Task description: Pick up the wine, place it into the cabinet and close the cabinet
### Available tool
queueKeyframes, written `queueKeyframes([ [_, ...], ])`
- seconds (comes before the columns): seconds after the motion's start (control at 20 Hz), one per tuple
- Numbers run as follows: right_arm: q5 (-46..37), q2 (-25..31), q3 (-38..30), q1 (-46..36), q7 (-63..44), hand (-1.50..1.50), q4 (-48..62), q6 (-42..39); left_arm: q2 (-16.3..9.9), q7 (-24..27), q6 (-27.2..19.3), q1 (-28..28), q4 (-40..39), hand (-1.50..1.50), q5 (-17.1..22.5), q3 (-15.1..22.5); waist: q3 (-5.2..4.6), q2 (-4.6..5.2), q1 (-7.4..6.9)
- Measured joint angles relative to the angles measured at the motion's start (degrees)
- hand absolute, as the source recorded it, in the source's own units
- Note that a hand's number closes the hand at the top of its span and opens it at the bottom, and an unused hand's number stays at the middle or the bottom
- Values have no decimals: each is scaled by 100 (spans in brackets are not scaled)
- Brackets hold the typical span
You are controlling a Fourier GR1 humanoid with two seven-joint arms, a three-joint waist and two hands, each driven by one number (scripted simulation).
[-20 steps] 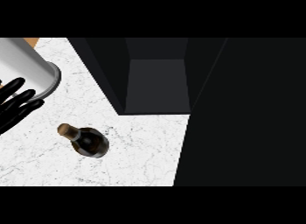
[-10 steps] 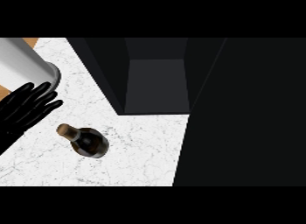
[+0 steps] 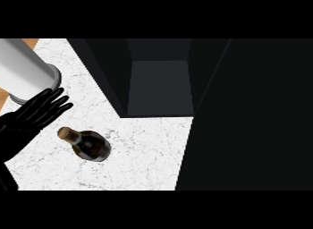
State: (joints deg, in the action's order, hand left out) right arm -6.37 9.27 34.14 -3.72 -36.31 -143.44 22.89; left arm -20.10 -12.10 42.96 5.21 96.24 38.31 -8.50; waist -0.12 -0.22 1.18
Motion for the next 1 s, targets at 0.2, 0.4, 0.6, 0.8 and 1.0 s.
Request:
queueKeyframes([
  [0.2, -17, 137, -15, -40, 21, -150, 2, 87, 224, 464, 208, 80, -494, -150, -639, -51, 0, 3, 4],
  [0.4, -52, 283, 69, -34, -16, -150, -25, 209, 214, 921, 436, 68, -865, -150, -1091, -238, -1, -4, 9],
  [0.6, -75, 321, 91, -253, -175, -150, -8, 355, 259, 1404, 653, 117, -1373, -150, -1610, -314, -4, -1, 5],
  [0.8, -112, 398, 252, -286, -173, -150, 2, 491, 341, 1947, 773, 203, -1880, -150, -2223, -294, -4, -1, 20],
  [1.0, -127, 534, 229, -377, -240, -150, -11, 564, 257, 2317, 759, 304, -2404, -150, -2646, -334, -5, 0, 30],
])
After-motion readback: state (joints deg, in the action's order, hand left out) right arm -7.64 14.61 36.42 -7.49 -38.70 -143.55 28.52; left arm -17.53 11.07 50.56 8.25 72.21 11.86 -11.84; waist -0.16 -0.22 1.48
